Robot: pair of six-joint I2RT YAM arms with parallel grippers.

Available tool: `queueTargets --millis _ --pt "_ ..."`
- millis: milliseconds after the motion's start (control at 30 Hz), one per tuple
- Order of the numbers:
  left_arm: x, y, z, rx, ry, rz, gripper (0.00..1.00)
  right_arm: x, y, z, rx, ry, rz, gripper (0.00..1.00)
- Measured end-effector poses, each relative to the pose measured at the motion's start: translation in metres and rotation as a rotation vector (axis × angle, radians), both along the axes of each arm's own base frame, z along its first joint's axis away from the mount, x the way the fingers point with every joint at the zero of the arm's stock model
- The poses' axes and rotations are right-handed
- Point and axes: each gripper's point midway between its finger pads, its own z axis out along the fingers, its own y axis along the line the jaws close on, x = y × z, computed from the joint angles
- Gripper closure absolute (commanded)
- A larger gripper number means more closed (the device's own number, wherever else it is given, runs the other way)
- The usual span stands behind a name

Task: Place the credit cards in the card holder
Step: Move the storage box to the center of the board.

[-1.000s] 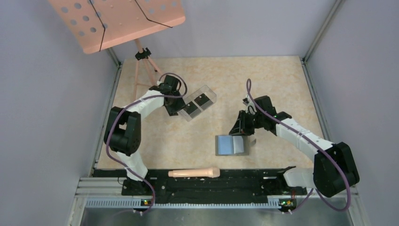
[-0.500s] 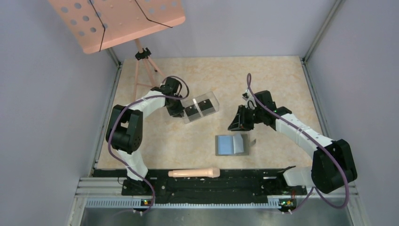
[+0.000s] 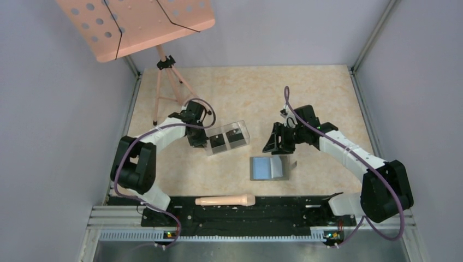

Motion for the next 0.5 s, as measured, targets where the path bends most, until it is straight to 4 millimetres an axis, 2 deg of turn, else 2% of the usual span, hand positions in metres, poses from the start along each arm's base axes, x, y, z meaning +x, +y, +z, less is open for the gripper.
queueTargets --millis 267,500 --pt "-0.024 0.017 -0.001 0.07 0.005 -0.044 0.86 -0.002 -0.001 0.001 -0.002 -0.005 0.003 0.39" --pt "-0.041 0.018 -0.002 0.087 -0.004 -0.116 0.85 -0.002 -0.002 0.007 0.005 -0.025 0.001 0.31"
